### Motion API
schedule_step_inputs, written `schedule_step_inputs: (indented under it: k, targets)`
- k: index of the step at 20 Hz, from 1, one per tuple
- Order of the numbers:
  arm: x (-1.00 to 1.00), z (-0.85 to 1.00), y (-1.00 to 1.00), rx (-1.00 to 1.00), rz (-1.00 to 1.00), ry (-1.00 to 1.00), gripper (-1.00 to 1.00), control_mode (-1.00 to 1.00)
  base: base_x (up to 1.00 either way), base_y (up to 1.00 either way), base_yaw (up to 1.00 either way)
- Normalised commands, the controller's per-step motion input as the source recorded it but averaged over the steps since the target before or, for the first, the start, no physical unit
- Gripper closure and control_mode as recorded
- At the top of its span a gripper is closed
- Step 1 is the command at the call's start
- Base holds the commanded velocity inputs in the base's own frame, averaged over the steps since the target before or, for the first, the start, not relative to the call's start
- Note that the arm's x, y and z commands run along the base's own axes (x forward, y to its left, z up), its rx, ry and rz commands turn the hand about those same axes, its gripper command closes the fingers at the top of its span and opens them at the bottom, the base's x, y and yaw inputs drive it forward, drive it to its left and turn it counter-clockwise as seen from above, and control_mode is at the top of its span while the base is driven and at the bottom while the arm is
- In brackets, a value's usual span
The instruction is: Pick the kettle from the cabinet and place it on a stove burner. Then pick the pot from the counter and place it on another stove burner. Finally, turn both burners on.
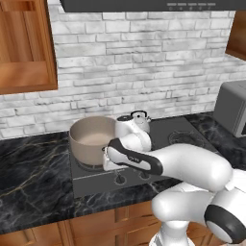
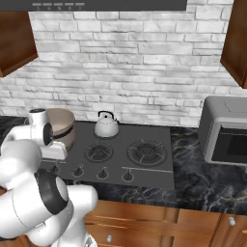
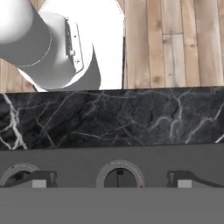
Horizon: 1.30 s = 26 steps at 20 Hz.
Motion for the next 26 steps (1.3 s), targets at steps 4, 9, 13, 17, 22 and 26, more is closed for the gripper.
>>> schedule_step_inputs:
  k: [4,9,13,17,22,26]
  targets:
    - [0.06,-0.16,0.0,0.0,0.0,0.0,-1.0,-1.0,0.0,0.0,0.0]
    - [0.08,-0.15,0.03,0.0,0.0,0.0,-1.0,-1.0,0.0,0.0,0.0]
    - [0.12,-0.24,0.01,0.0,0.0,0.0,-1.0,-1.0,0.0,0.0,0.0]
    - [0.12,-0.26,0.01,0.0,0.0,0.0,-1.0,-1.0,0.0,0.0,0.0]
    - [0.1,-0.2,0.13,0.0,0.0,0.0,-1.0,-1.0,0.0,0.0,0.0]
    - [0.05,-0.14,0.1,0.0,0.0,0.01,-1.0,-1.0,0.0,0.0,0.0]
